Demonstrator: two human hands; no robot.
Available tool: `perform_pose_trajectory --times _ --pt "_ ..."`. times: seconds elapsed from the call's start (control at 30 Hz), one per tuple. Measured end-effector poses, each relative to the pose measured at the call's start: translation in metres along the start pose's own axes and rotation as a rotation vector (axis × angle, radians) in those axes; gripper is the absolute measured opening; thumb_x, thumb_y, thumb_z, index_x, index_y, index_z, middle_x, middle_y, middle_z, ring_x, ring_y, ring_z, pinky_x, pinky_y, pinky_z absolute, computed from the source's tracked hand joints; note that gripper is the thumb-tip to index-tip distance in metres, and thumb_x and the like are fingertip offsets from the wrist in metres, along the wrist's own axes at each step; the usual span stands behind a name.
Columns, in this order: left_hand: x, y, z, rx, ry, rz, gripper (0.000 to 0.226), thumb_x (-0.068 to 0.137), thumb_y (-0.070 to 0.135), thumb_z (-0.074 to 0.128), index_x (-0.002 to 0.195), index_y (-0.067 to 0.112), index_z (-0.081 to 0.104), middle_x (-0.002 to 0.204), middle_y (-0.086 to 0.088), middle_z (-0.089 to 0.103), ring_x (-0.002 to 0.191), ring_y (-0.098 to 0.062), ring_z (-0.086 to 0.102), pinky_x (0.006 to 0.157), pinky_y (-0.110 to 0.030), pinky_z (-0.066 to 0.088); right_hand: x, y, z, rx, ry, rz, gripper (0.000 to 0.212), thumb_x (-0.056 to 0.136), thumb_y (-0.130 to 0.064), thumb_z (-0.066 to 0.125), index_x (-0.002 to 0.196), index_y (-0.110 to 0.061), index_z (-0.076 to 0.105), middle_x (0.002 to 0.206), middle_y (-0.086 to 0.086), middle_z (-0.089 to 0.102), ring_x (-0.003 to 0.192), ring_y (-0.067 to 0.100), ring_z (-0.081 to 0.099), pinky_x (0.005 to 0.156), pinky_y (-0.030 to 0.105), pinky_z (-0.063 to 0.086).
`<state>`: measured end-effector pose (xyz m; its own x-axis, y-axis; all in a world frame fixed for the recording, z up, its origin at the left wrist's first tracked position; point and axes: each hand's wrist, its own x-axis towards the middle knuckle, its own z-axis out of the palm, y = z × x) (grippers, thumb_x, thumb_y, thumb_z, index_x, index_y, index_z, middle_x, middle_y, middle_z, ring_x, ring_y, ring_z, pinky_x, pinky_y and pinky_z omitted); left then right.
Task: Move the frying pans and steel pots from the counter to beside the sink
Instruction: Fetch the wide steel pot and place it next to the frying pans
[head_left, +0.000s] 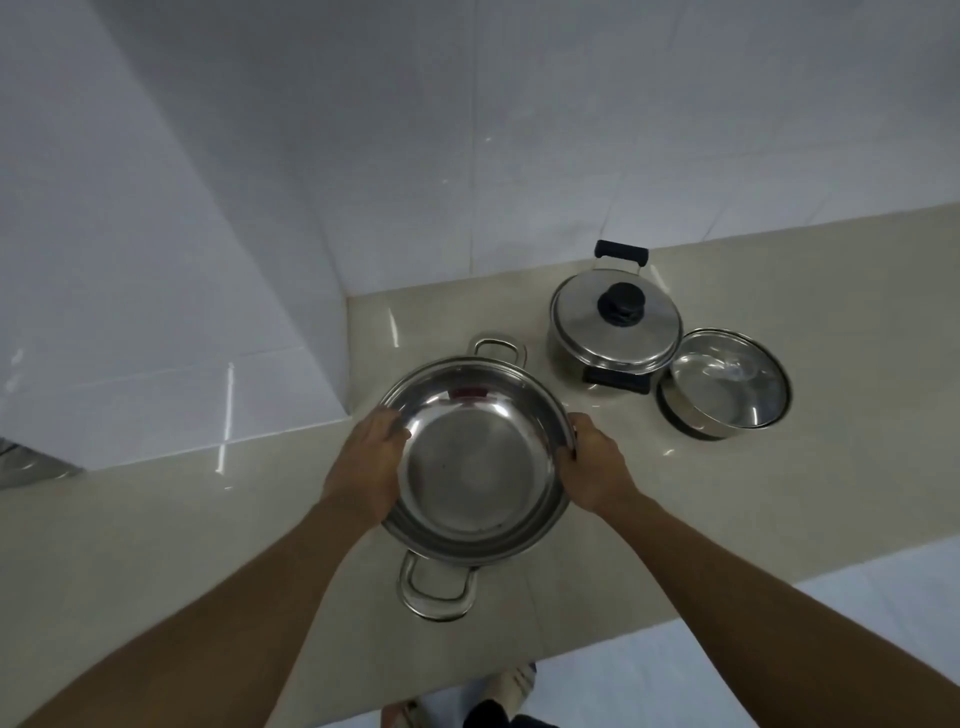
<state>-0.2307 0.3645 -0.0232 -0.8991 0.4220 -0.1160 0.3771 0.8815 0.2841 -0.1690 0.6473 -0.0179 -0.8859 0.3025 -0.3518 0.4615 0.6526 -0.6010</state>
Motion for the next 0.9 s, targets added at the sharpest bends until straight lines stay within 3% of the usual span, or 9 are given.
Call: perform_pose_trajectory --times 0.1,0.23,0.37,0.53,0.67,0.77,0.9 --pt "-0.008 -0.013 -0.004 -0.008 -0.015 -0.031 0.048 0.091 0.003 0.060 0.138 0.008 0.055 0.153 -0.014 0.038 0.141 -0.031 0.035 0.116 -0.038 0.032 -0.014 -0.012 0.010 -0.012 -0.029 0.017 0.028 0.097 -0.019 0.056 0.124 -0.013 0.052 0.108 0.009 0.067 0.098 0.031 0.065 0.087 0.043 0.055" --pt "-0.023 -0.032 -0.013 -0.201 -0.008 -0.135 0.064 0.087 -0.004 0.063 0.145 0.018 0.047 0.152 -0.009 0.032 0.138 -0.028 0.038 0.113 -0.040 0.041 -0.034 -0.021 0.027 -0.025 -0.026 0.030 0.028 0.095 -0.020 0.057 0.121 -0.010 0.054 0.106 0.011 0.067 0.094 0.030 0.065 0.084 0.041 0.055" --pt "-0.036 -0.049 -0.015 -0.154 -0.041 -0.144 0.067 0.078 -0.009 0.066 0.140 0.011 0.047 0.148 -0.009 0.030 0.129 -0.030 0.044 0.105 -0.037 0.047 -0.049 -0.029 0.039 -0.058 -0.049 0.067 0.027 0.093 -0.021 0.061 0.116 -0.010 0.054 0.103 0.012 0.068 0.084 0.025 0.063 0.071 0.032 0.052" --pt "-0.042 -0.056 -0.016 -0.231 -0.020 -0.112 0.059 0.085 -0.007 0.061 0.141 0.008 0.046 0.146 -0.011 0.034 0.128 -0.030 0.045 0.106 -0.040 0.045 -0.056 -0.036 0.039 -0.132 -0.057 0.071 0.031 0.093 -0.031 0.060 0.114 -0.009 0.057 0.107 0.013 0.067 0.097 0.032 0.065 0.087 0.044 0.056" --pt "-0.047 -0.058 -0.017 -0.266 -0.005 -0.142 0.053 0.092 0.008 0.061 0.142 0.010 0.044 0.147 -0.010 0.034 0.124 -0.031 0.050 0.103 -0.043 0.047 -0.042 -0.049 0.034 -0.147 -0.007 0.035 0.052 0.093 -0.036 0.062 0.136 -0.012 0.047 0.126 0.015 0.058 0.112 0.036 0.061 0.098 0.047 0.051" --pt "-0.057 -0.060 -0.019 -0.355 0.003 -0.186 0.057 0.094 0.020 0.059 0.147 0.014 0.038 0.145 -0.010 0.036 0.122 -0.030 0.054 0.102 -0.046 0.048 -0.018 -0.064 0.033 -0.217 0.024 -0.054 0.060 0.093 -0.033 0.061 0.144 -0.012 0.039 0.138 0.017 0.045 0.122 0.039 0.054 0.103 0.050 0.047" --pt "-0.075 -0.060 -0.015 -0.442 -0.009 -0.311 0.057 0.093 0.026 0.060 0.144 0.014 0.038 0.140 -0.009 0.041 0.124 -0.029 0.050 0.103 -0.042 0.046 0.019 -0.085 0.038 -0.290 0.058 -0.215 0.055 0.089 -0.029 0.063 0.137 -0.011 0.043 0.137 0.017 0.042 0.121 0.039 0.049 0.103 0.049 0.045"
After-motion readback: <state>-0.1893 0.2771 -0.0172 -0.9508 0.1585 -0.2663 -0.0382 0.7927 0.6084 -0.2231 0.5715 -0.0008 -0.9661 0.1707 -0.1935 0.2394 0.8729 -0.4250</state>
